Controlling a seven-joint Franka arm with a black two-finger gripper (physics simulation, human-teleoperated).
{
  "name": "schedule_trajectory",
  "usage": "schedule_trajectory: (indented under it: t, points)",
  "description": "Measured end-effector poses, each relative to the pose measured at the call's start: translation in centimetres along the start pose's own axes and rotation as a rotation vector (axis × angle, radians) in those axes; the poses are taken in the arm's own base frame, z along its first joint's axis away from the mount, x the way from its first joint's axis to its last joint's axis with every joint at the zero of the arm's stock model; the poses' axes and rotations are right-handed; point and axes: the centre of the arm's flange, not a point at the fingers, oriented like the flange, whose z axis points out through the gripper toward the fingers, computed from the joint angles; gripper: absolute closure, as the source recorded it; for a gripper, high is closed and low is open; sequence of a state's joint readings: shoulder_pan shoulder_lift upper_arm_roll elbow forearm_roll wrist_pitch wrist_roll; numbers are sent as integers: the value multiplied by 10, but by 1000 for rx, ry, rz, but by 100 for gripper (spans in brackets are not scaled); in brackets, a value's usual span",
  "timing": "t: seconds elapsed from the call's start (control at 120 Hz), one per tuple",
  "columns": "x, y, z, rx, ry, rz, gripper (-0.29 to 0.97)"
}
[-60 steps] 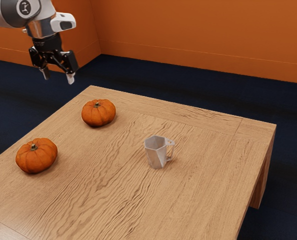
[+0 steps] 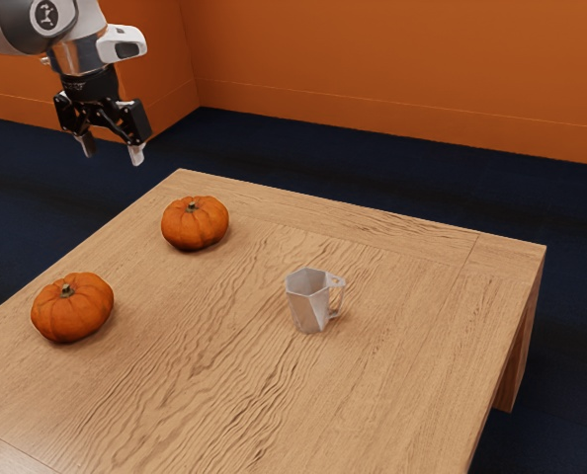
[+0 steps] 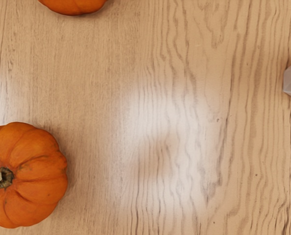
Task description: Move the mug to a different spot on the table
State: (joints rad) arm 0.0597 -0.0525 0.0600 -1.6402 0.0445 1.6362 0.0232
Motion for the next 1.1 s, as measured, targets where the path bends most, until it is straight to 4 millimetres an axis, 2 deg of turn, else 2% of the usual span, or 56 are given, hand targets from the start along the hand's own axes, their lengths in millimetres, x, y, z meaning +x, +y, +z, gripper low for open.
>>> schedule_trajectory:
  t: [0.258,0.342,0.475,0.542,0.592,0.7,0.758,0.808,0.975,1.1]
  points:
    - [1,-1,-3,1,6,-1,0]
    - [10,9,-7,7,19,18,0]
    - [24,42,15,12,-17,80,0]
    - [27,66,24,14,-32,127,0]
    - [27,96,31,15,-42,187,0]
    - [21,181,50,14,-62,364,0]
    - [19,209,61,15,-71,434,0]
    - [21,217,72,16,-84,469,0]
    - [39,217,105,32,-91,567,0]
    - [47,237,126,45,-70,686,0]
